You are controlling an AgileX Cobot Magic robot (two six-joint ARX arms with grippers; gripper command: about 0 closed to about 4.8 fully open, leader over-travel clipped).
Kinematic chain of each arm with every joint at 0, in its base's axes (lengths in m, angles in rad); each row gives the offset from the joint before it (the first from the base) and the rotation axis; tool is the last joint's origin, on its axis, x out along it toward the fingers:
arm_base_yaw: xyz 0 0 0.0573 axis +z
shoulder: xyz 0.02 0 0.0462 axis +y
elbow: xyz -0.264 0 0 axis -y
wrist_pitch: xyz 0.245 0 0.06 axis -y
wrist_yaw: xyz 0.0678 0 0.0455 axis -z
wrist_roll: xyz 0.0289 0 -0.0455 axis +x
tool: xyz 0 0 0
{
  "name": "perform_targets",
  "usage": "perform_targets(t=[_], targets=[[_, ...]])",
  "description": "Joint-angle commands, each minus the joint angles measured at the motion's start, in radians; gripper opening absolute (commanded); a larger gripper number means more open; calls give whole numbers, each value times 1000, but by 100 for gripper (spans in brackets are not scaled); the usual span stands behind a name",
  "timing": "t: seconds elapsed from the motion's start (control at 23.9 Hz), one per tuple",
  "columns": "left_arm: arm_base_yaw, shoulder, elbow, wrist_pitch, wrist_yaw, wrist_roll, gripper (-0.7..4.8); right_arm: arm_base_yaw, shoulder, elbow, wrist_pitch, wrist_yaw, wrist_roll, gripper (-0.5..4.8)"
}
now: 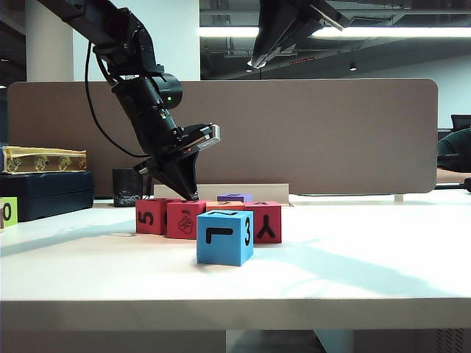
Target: Select the appropriate blocks from the scattered letter blocks on the table and arrange them in a row to spell out "2024".
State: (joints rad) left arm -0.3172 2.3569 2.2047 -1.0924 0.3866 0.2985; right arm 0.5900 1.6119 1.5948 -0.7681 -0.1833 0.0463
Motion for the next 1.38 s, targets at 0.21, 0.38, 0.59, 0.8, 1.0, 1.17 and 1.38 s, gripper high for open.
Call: perform_targets(t=[0.21,0.38,0.59,0.8,1.0,1.17,1.38], targets=[[-2,-1,-4,-45,-106,-2,-6,1,-4,4,13,2,-2,-3],[-2,-8,-4,-56,-121,-20,-6,1,-4,4,14,2,-2,-4],[-3,-41,-4,-71,-121,-22,-6,1,-4,4,17,2,-2,-3],[-6,-59,-5,-85,-91,-21,-6,1,-4,4,20,2,-2,-4],[-9,-59,-5,-100,-79,-20,-6,1,-4,4,24,2,-2,-4],[-11,-58,-5,-56,-93,-19,-6,1,-4,4,24,2,-2,-3],[-11,-58,-5,-25,-148,-19,-6,1,-4,4,24,2,-2,-4]])
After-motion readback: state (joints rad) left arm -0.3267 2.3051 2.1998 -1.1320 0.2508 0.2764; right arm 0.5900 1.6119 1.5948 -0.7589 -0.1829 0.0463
